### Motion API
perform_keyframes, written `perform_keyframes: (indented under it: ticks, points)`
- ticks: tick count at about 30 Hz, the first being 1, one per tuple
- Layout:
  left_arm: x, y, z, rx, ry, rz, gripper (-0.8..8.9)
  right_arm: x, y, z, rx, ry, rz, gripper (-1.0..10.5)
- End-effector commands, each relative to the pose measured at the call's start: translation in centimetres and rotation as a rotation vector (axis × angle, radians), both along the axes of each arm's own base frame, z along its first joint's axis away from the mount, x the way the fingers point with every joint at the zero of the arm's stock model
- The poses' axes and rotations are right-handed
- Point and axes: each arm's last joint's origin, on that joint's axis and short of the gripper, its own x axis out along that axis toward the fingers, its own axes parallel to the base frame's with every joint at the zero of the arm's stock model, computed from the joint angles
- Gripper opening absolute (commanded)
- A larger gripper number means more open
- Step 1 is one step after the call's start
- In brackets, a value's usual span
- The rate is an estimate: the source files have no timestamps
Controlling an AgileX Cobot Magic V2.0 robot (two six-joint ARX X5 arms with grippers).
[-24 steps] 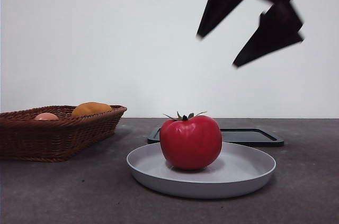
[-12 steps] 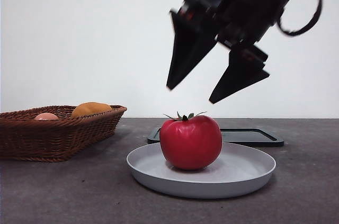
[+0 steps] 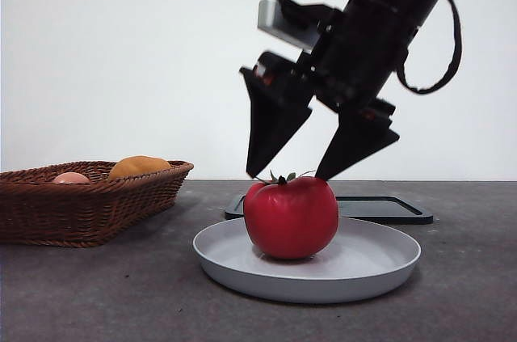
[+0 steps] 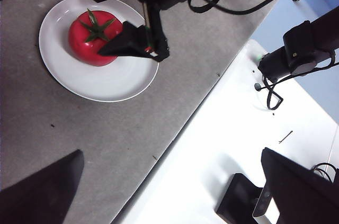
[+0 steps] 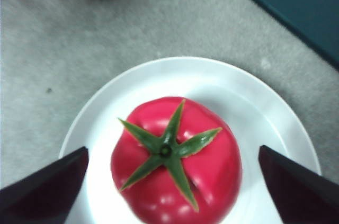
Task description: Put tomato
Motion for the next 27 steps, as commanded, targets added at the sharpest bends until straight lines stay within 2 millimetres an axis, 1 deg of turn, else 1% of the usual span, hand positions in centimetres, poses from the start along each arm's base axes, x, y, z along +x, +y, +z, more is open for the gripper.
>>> perform_keyframes:
  ticks: [1,10,14,15,16,18,20,23,27]
  points:
    - [0.0,-0.1,0.6,-0.014,-0.026,-0.018,5.9,0.3,0.8,-0.5,-0.011,-0.001,0.013,5.4]
    - [0.0,-0.1,0.6,-0.014,-0.026,-0.018,5.89,0.9,1.3,-2.4,-0.041,0.039,0.014,5.4]
    - [0.0,-0.1,0.6,-0.014,-0.026,-0.018,5.89,1.0,1.4,-3.0,-0.053,0.053,0.014,5.3]
    - [0.0,-0.1,0.6,-0.014,-0.026,-0.018,5.89,1.0,1.4,-3.0,-0.053,0.054,0.013,5.2]
    - [0.0,-0.1,0.6,-0.014,-0.026,-0.018,5.89,1.0,1.4,-3.0,-0.053,0.054,0.014,4.9]
    - [0.0,-0.1,0.6,-0.014,-0.027,-0.018,5.89,0.9,1.4,-2.9,-0.049,0.057,0.018,3.7]
    - [0.0,-0.1,0.6,-0.014,-0.026,-0.018,5.89,0.9,1.4,-2.9,-0.048,0.057,0.018,3.1]
    - [0.0,-0.1,0.6,-0.014,-0.026,-0.018,5.89,0.9,1.4,-2.6,-0.043,0.052,0.018,2.9]
    - [0.0,-0.1,0.6,-0.013,-0.027,-0.018,5.89,0.7,1.2,-1.4,-0.021,0.024,0.017,2.9]
